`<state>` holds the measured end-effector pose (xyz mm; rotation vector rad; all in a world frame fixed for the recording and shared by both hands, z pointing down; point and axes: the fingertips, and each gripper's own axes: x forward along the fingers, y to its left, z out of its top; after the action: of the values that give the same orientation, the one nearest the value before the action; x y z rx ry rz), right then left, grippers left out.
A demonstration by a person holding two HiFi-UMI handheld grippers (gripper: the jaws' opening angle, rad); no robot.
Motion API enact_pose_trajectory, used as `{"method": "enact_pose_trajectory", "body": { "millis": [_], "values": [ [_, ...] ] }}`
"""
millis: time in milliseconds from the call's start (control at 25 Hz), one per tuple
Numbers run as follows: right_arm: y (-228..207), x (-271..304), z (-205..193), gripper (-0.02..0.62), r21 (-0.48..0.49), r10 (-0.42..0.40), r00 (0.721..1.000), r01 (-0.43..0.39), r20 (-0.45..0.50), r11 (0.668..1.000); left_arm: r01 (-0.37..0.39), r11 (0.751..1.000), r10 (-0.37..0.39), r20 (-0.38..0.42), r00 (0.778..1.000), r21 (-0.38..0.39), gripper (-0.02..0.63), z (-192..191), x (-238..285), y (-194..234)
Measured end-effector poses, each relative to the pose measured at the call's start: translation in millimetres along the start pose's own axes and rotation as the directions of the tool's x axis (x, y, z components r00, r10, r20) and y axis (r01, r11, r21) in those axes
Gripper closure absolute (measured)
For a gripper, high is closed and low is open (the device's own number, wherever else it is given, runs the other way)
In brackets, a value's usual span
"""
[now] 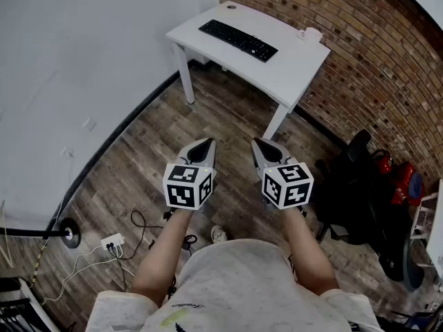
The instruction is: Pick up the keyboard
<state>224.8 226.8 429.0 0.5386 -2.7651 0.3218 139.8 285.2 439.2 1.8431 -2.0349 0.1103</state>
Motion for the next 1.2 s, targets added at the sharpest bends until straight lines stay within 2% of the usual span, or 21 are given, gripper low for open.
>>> {"method": "enact_pose_trajectory", "body": {
  "millis": [320,640,960,1200],
  "values": [
    [4,15,9,0.584,0.011,-0.011,0.999,0.010,0.031,1.000,0.001,1.000,-0.001,0.012,1.000,0.006,0.611,11,5,18],
    [-17,32,16,0.584,0.033,-0.008,0.999,0.007,0.036,0.999,-0.001,1.000,0.001,0.005,1.000,0.004,0.611,16,28,26],
    [-59,91,30,0.584,0.048,0.038,0.999,-0.039,0.024,0.998,-0.038,0.999,0.038,-0.002,0.999,0.000,0.611,36,90,51],
    [-115,133,53,0.584,0.065,0.051,0.999,-0.052,0.015,0.997,-0.055,0.998,0.055,-0.005,0.998,0.001,0.611,68,155,64]
  ]
}}
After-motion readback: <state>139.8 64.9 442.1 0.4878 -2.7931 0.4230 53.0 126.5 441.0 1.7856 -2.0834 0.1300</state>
